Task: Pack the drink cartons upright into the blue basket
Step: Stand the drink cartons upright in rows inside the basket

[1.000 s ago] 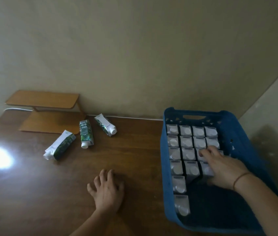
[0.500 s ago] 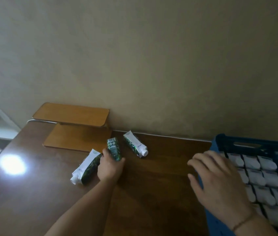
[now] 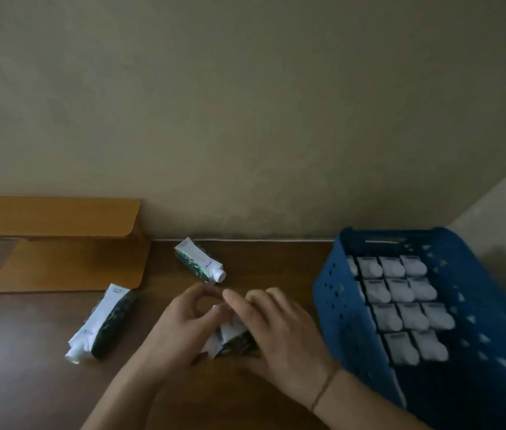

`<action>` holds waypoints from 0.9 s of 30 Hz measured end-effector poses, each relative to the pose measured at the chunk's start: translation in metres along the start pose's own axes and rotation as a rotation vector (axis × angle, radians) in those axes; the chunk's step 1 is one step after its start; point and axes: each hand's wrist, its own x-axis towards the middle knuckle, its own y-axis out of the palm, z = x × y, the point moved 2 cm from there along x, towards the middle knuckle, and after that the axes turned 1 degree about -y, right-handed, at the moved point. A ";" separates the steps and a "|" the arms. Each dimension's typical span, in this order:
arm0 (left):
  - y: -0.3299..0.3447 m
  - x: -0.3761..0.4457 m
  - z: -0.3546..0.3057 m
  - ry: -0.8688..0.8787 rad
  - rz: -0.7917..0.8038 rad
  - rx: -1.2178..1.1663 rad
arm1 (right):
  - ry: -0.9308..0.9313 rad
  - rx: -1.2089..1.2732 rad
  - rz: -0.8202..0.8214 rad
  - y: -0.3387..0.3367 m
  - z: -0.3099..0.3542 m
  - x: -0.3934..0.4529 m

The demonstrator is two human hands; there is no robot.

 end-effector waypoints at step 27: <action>0.218 0.038 0.030 -0.237 0.169 -0.185 | 0.514 0.090 0.069 -0.020 -0.276 -0.207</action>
